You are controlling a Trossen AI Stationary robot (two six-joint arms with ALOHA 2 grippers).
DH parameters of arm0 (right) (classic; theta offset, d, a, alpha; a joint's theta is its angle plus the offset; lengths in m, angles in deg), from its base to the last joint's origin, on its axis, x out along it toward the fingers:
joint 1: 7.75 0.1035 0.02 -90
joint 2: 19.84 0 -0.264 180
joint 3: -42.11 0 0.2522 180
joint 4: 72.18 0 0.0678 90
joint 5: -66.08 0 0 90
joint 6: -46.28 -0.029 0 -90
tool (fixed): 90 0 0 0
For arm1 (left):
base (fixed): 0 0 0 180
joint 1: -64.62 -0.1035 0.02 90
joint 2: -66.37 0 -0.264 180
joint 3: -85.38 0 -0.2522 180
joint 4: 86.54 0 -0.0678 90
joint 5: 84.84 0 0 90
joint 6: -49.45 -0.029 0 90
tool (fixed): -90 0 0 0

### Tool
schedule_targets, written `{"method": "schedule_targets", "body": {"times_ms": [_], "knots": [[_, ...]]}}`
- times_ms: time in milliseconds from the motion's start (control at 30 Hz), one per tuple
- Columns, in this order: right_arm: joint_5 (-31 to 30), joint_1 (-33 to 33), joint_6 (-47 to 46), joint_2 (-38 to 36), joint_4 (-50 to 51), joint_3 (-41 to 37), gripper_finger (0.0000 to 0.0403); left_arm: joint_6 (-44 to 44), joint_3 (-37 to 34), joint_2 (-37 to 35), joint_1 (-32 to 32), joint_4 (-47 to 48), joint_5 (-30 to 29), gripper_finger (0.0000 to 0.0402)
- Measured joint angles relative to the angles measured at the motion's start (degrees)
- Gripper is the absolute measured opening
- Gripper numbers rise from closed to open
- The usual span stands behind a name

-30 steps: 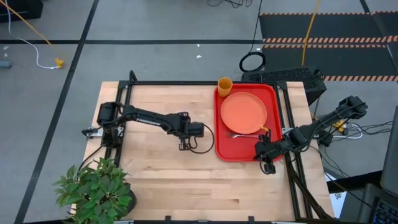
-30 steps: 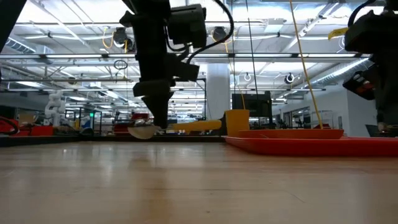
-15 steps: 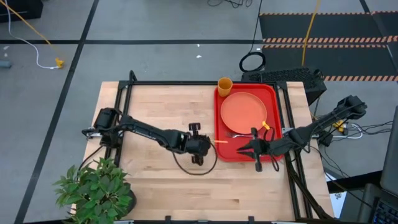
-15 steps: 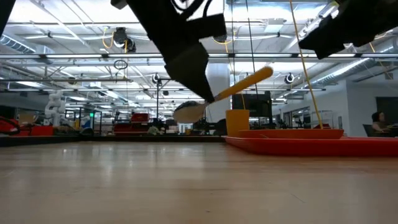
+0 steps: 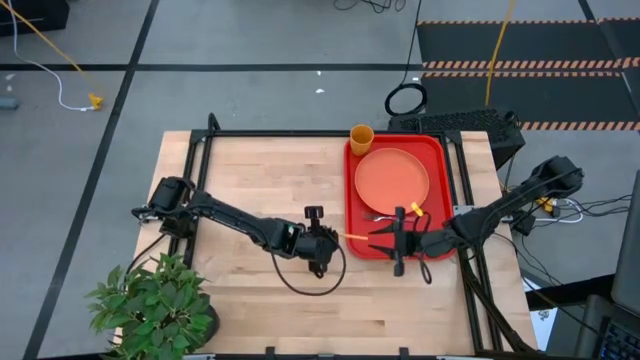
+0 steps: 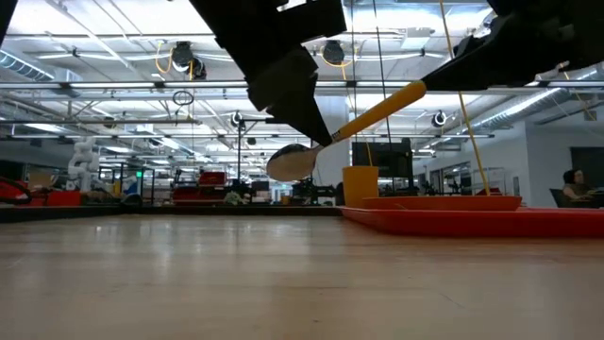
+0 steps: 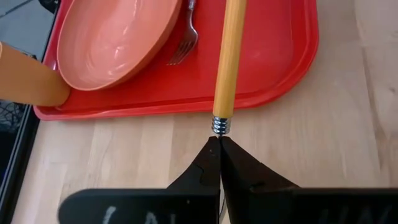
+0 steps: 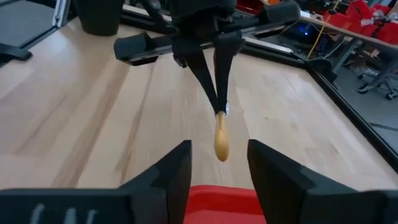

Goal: Pick and place plate/cup/fork/spoon on tray
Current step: Put the yellow spoon on the red table tray to the bottom of the pink fork

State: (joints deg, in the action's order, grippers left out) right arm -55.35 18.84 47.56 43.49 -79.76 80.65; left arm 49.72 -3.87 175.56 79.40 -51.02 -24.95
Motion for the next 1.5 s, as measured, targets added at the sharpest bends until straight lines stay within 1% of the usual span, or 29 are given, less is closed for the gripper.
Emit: {"method": "schedule_targets", "body": {"times_ms": [100,267,433,667,767,1000,1100,1200,1333,1500], "knots": [[-0.01,0.00,1.39,0.93,-0.75,0.00,0.0132,0.04,0.00,0.00,-0.04,-0.13,0.00,0.0000],[-0.07,-0.44,1.53,2.54,-1.26,0.00,0.0093,-0.34,0.00,0.00,-0.06,-1.17,0.02,0.0000],[-0.09,-0.44,2.58,3.65,-4.13,0.00,0.0057,-0.56,0.00,0.00,-0.12,-1.09,0.13,0.0000],[-0.16,-0.42,2.91,3.67,-4.42,0.00,0.0023,-0.50,0.00,0.00,-0.17,-1.01,0.28,0.0000],[-0.20,-0.43,3.42,3.67,-4.54,0.00,0.0027,-0.28,0.00,0.00,-0.17,-1.01,0.26,0.0000],[-1.59,-0.44,3.08,3.67,-4.64,0.00,0.0085,-0.17,0.02,0.00,-0.19,-1.14,0.22,0.0000],[-1.62,-0.65,2.70,3.67,-4.64,0.00,0.0096,-0.17,0.02,0.00,-0.19,-1.14,0.22,0.0000],[-1.61,-0.76,2.44,3.67,-4.64,0.00,0.0091,-0.17,0.02,0.00,-0.19,-1.28,0.24,0.0000],[-1.60,-0.76,2.43,3.67,-4.88,0.00,0.0075,-0.31,0.02,0.00,-0.19,-2.08,0.24,0.0000],[-1.58,-0.76,2.43,3.67,-5.03,0.00,0.0040,-0.44,0.02,0.00,-0.19,-2.23,0.50,0.0000]]}}
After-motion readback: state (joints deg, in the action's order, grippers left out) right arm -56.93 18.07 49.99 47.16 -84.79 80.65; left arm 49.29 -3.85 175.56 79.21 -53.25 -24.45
